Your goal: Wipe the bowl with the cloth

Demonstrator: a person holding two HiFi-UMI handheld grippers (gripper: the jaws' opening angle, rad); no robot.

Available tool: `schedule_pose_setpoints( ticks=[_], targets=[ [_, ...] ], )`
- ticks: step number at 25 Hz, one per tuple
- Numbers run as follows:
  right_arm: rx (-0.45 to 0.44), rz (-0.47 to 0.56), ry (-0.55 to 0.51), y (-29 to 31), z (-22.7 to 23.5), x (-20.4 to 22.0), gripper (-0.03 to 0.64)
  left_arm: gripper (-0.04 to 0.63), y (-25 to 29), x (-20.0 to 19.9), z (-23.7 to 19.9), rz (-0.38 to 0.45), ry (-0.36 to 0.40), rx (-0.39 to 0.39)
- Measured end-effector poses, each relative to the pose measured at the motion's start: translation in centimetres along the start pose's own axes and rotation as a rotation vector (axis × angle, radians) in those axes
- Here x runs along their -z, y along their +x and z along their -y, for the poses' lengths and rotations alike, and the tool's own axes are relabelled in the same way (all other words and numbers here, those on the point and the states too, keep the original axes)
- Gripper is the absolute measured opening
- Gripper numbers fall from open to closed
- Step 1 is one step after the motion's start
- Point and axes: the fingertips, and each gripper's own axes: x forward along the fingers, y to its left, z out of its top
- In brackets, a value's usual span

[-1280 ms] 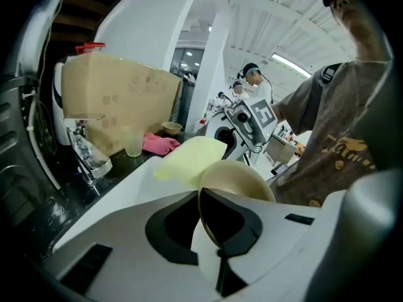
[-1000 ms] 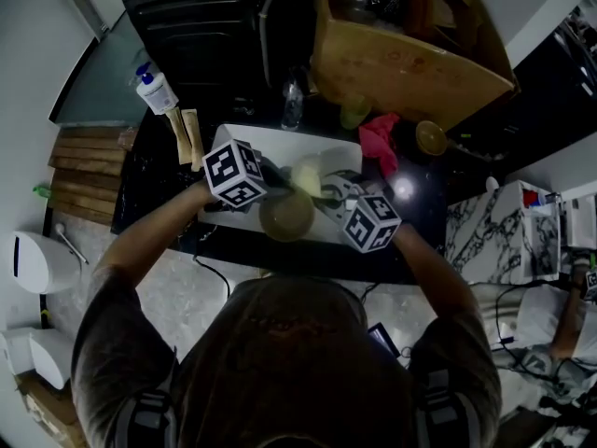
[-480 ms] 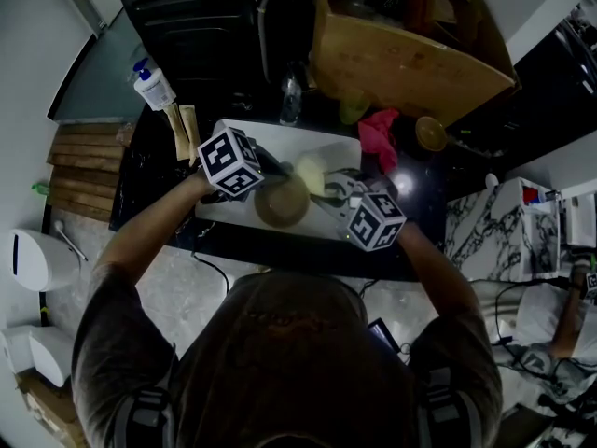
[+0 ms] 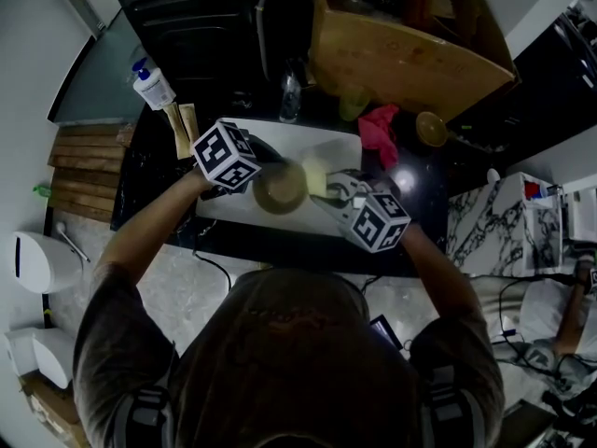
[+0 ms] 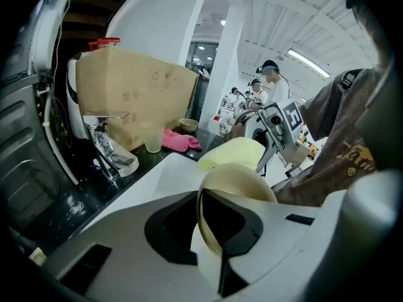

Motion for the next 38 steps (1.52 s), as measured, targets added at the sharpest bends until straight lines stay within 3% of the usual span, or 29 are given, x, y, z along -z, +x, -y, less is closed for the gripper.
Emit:
schedule_pose_setpoints(
  ticks=[6, 15, 21, 29, 33, 38],
  targets=[
    [0.038, 0.017, 0.058, -0.3, 0.1, -0.3, 0.02, 0.034, -0.2, -0.6, -0.7, 0.046, -0.014, -0.039],
    [0.135, 0.108, 0.246, -0.9, 0.5, -0.5, 0.02, 0.034, -1.0, -1.3, -1.9, 0.173, -0.113, -0.124],
    [0.241, 0.167, 0.384, -1.1, 1.5, -0.8, 0.02, 0.034, -2.3, -2.3, -3.3, 0.307, -0.192, -0.247],
    [0.447, 0.247, 0.607, -1.5, 3.9, -0.1, 0.02, 0.023, -4.6, -3.6, -4.5, 0.606, -0.37, -0.478],
    [0.494, 0.277, 0.683, -1.3, 4.1, 0.0, 0.02, 0.023, -4.3, -2.5, -4.6, 0.686, -0.491, -0.511],
    [0.486, 0.289, 0.742, -0.5, 3.3, 0.1, 0.02, 0.023, -3.7, -0.9, -4.2, 0.769, -0.642, -0.493]
  ],
)
